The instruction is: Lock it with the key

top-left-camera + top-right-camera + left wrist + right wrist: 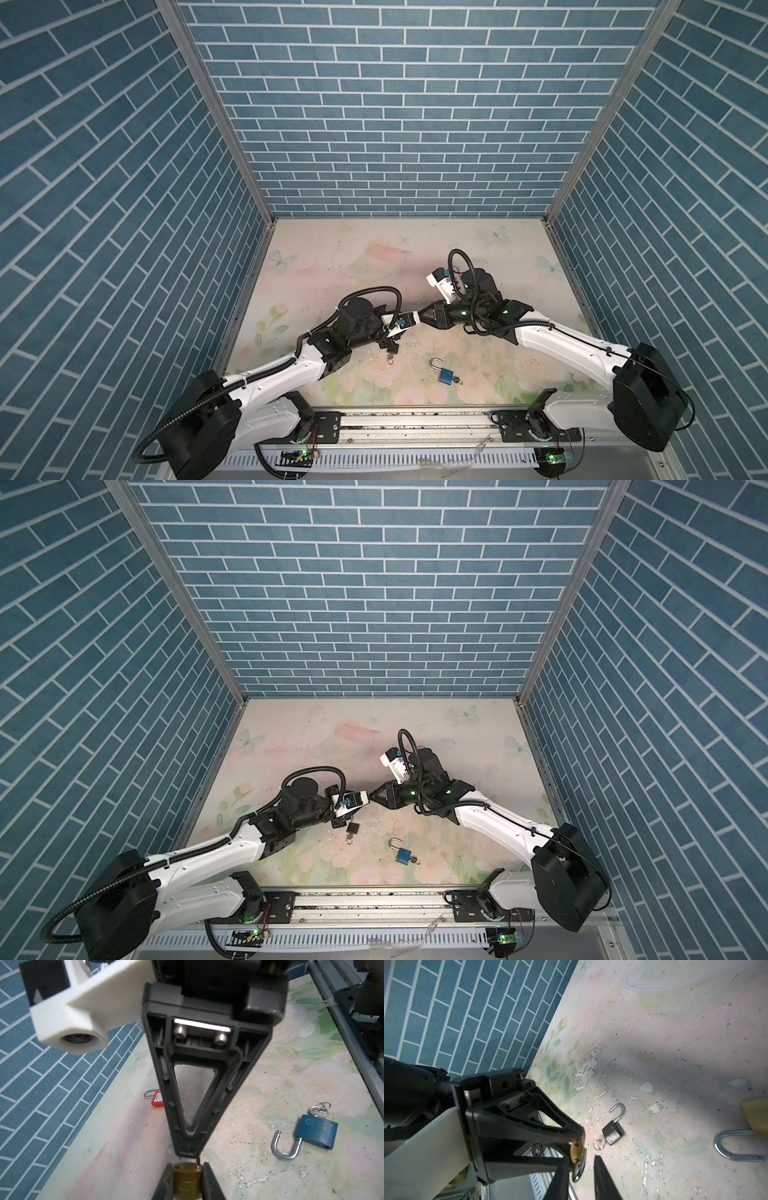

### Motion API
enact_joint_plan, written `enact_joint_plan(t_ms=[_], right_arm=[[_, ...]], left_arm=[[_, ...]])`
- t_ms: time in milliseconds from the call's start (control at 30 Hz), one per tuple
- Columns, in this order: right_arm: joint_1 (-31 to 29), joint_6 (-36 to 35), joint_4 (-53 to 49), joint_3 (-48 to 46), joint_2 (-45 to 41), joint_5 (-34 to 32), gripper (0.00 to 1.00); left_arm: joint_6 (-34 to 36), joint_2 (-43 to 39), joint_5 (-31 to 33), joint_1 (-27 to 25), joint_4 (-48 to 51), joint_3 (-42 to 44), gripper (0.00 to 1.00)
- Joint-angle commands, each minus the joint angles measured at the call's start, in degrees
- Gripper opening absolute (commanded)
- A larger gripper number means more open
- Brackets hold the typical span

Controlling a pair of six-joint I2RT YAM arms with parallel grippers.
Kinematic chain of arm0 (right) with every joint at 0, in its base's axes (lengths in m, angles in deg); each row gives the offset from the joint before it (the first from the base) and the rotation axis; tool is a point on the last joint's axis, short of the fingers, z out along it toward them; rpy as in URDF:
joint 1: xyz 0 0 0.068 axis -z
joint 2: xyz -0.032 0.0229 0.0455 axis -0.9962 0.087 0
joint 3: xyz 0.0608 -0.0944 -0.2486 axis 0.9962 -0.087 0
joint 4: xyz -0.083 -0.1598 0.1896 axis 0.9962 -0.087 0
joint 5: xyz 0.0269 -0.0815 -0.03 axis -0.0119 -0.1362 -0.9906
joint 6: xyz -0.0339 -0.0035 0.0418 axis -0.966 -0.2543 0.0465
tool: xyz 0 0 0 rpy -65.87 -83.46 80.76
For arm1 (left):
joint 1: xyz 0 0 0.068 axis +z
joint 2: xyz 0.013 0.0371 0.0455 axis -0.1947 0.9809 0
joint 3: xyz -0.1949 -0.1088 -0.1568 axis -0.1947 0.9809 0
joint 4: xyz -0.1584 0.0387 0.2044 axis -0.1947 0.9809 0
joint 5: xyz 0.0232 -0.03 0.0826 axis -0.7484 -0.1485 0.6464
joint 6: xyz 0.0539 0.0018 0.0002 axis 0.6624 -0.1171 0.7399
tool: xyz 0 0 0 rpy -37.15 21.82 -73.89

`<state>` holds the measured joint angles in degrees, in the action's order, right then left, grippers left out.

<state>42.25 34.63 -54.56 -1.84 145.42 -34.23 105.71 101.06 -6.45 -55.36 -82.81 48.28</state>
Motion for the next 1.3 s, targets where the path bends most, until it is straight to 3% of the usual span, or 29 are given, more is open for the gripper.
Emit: enact_joint_plan(t_ms=[0, 467, 1267], right_arm=[[-0.31, 0.80, 1.44, 2.01, 0.69, 0.79, 0.17], [-0.32, -0.32, 1.17, 2.40, 0.78, -0.37, 0.00], [-0.48, -1.92, 1.20, 2.41, 4.38, 6.06, 0.00]], left_arm=[[0.45, 0.03, -0.32, -0.27, -1.40, -1.30, 0.00], [0.05, 0.14, -0.55, -0.31, -1.61, -1.17, 0.00], [-3.90, 0.19, -0.06, -0.48, -7.47, -2.56, 0.00]])
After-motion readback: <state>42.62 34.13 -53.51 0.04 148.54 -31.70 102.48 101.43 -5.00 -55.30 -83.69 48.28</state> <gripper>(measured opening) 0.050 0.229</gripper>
